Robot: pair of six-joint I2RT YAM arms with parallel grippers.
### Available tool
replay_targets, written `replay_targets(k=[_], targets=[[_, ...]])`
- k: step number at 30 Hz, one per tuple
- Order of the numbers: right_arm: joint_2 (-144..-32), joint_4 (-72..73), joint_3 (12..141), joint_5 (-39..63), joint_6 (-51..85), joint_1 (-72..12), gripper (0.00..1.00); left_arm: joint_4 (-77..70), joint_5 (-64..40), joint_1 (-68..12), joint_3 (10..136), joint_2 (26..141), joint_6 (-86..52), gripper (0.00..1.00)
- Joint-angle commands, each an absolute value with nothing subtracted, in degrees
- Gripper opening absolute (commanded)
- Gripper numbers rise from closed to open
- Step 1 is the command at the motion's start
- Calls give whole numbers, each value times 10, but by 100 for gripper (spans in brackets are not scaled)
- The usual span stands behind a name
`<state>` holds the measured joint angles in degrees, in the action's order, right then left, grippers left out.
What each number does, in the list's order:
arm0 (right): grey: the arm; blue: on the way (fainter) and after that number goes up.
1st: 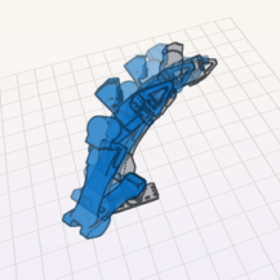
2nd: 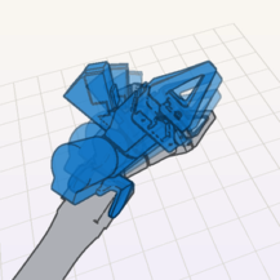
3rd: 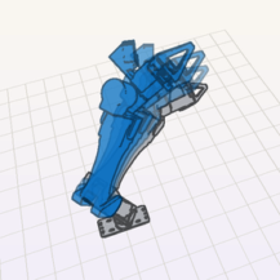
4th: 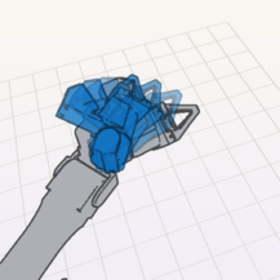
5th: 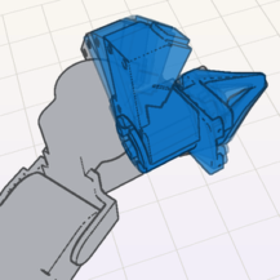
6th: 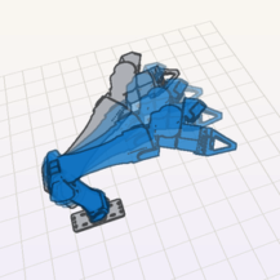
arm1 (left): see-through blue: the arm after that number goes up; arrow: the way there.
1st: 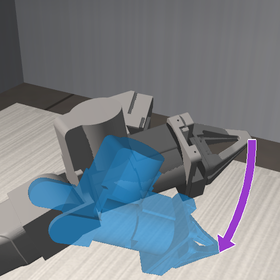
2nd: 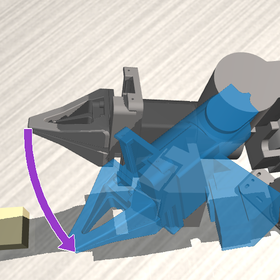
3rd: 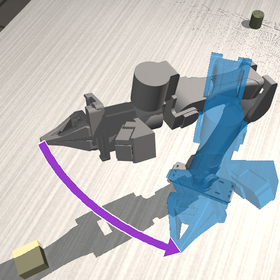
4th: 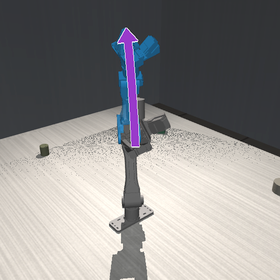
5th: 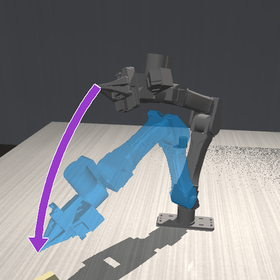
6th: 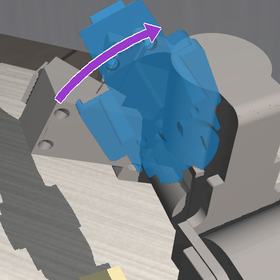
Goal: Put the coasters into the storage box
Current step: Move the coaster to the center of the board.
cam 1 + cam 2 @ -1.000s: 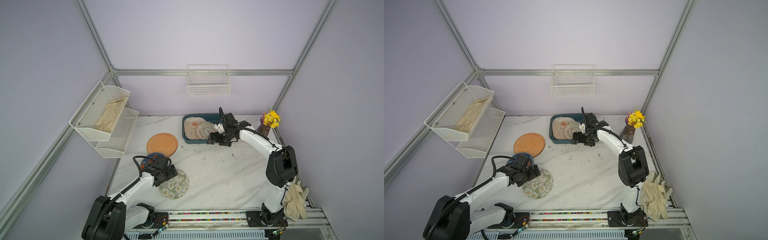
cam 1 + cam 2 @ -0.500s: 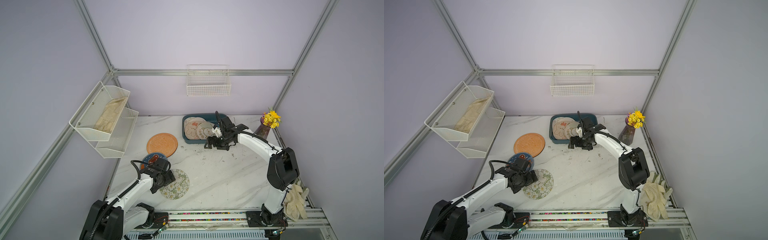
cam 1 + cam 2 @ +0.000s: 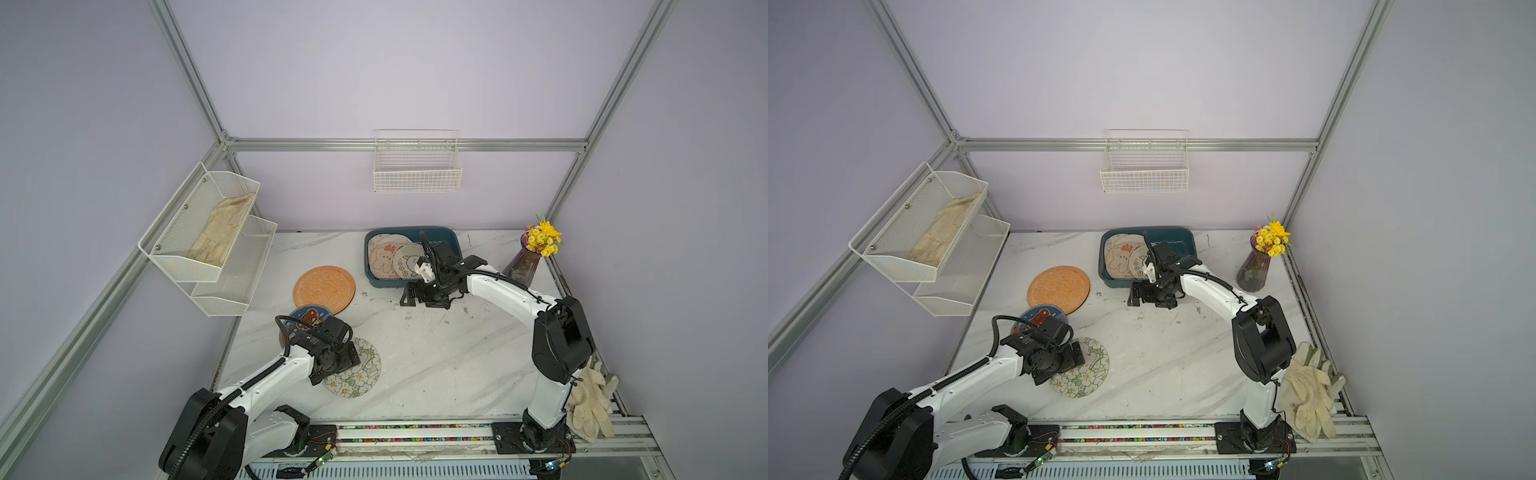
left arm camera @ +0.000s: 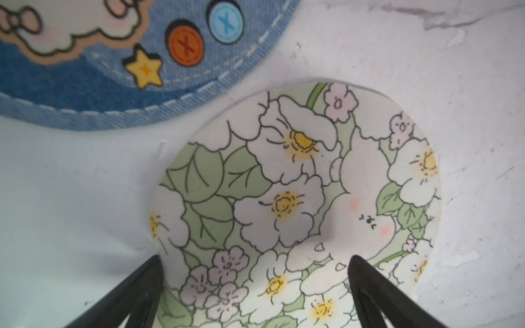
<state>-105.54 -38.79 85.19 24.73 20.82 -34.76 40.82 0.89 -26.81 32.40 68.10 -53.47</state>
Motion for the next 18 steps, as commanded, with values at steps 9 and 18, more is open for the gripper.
replay_targets(k=[9,18], targets=[[-1047,-357,817,247,235,-371,97,373,-70,-329,397,765,-541,100],[-1052,-344,803,249,244,-385,97,358,-74,-374,456,829,-522,100]])
